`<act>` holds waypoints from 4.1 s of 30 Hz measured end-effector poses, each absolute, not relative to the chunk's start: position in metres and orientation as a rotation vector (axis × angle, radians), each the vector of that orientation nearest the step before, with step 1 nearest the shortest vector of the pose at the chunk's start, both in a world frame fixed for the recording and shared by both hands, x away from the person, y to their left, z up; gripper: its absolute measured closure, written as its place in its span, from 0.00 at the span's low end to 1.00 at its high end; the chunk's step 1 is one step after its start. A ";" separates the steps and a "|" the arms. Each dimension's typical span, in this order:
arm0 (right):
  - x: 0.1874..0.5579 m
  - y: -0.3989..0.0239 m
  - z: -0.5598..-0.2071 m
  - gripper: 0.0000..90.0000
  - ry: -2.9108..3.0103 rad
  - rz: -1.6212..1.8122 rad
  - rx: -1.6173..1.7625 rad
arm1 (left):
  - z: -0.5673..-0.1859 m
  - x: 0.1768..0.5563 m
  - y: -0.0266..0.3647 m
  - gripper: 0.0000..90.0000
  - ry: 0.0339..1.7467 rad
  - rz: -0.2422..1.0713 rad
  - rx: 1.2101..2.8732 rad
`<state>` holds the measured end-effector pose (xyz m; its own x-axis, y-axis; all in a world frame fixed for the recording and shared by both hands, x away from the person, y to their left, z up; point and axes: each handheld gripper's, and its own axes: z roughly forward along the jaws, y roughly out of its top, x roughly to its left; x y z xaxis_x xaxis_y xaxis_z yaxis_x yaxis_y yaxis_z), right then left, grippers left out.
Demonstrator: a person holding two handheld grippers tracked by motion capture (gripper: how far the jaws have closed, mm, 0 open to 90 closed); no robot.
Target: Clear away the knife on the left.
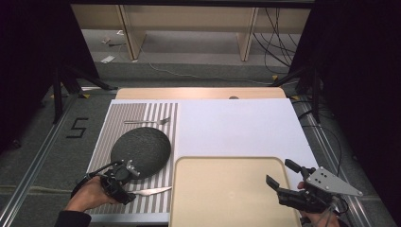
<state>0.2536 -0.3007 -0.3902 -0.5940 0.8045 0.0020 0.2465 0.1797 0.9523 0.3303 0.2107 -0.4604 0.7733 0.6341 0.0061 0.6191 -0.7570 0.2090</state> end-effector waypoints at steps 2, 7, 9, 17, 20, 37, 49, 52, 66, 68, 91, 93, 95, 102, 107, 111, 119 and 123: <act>0.254 -0.301 -0.390 0.21 1.948 1.423 0.984 | -0.462 0.331 0.210 0.44 0.977 0.106 2.783; 0.254 -0.300 -0.390 0.22 1.951 1.423 0.983 | -0.462 0.333 0.208 0.50 0.984 0.080 2.788; 0.253 -0.300 -0.390 0.22 1.951 1.424 0.984 | -0.462 0.332 0.207 0.53 0.981 0.079 2.795; 0.253 -0.300 -0.390 0.22 1.952 1.425 0.981 | -0.460 0.331 0.203 0.70 0.981 0.063 2.835; 0.253 -0.300 -0.390 0.22 1.951 1.425 0.981 | -0.460 0.332 0.203 0.72 0.974 0.062 2.839; 0.253 -0.300 -0.390 0.22 1.954 1.421 0.983 | -0.459 0.332 0.197 0.88 0.883 0.036 2.906; 0.253 -0.300 -0.390 0.22 1.955 1.420 0.985 | -0.452 0.328 0.195 0.89 0.888 0.044 2.911; 0.253 -0.300 -0.390 0.22 1.954 1.420 0.986 | -0.450 0.327 0.192 0.89 0.885 0.019 2.897; 0.254 -0.300 -0.391 0.22 1.960 1.418 0.984 | -0.421 0.326 0.180 0.89 0.922 -0.081 2.644; 0.254 -0.300 -0.391 0.22 1.960 1.418 0.984 | -0.419 0.326 0.176 0.89 0.919 -0.093 2.621; 0.254 -0.300 -0.391 0.22 1.959 1.419 0.981 | -0.396 0.317 0.120 0.89 0.814 -0.218 2.425; 0.254 -0.300 -0.391 0.22 1.959 1.419 0.980 | -0.397 0.317 0.114 0.89 0.808 -0.232 2.429; 0.254 -0.300 -0.391 0.22 1.959 1.420 0.981 | -0.398 0.319 0.107 0.89 0.795 -0.252 2.440; 0.254 -0.300 -0.390 0.22 1.959 1.423 0.982 | -0.399 0.323 0.088 0.89 0.765 -0.287 2.466; 0.254 -0.300 -0.390 0.22 1.959 1.424 0.981 | -0.401 0.325 0.079 0.89 0.763 -0.306 2.472; 0.254 -0.300 -0.390 0.22 1.960 1.425 0.980 | -0.403 0.327 0.073 0.89 0.762 -0.322 2.489; 0.253 -0.300 -0.390 0.22 1.961 1.425 0.981 | -0.409 0.331 0.057 0.89 0.786 -0.370 2.536; 0.254 -0.300 -0.390 0.22 1.964 1.422 0.978 | -0.413 0.334 0.046 0.89 0.790 -0.399 2.562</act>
